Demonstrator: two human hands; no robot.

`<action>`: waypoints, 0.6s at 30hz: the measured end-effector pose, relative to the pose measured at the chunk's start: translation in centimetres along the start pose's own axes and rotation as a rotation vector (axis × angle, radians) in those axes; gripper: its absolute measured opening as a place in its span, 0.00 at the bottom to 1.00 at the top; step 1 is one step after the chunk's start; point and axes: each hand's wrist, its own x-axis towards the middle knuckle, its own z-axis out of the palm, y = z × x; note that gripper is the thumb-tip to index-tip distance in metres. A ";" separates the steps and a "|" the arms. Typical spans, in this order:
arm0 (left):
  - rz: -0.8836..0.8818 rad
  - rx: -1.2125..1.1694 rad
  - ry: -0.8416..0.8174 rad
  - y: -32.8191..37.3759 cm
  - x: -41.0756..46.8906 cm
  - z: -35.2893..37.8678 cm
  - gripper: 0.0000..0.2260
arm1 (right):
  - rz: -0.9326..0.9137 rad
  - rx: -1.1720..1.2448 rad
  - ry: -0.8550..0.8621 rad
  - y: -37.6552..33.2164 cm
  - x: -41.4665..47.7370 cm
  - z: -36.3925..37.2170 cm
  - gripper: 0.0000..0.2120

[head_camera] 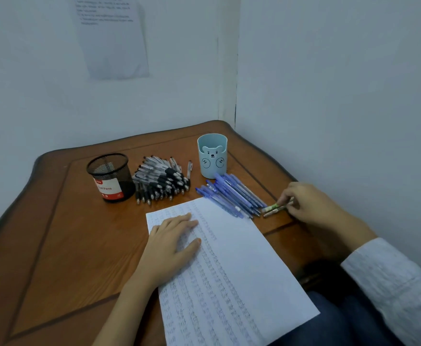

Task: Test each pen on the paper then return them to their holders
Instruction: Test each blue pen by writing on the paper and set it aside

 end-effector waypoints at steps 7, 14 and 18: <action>-0.010 -0.007 -0.002 0.3 -0.2 -0.1 0.32 | -0.105 -0.128 -0.064 -0.1 -1.0 0.4 0.08; -0.008 0.008 0.006 0.3 -0.2 -0.1 0.31 | -0.095 0.605 0.242 -4.1 -2.4 -0.8 0.09; -0.006 0.006 0.006 0.3 -0.2 -0.1 0.31 | 0.149 1.280 0.135 -7.0 -1.5 0.0 0.17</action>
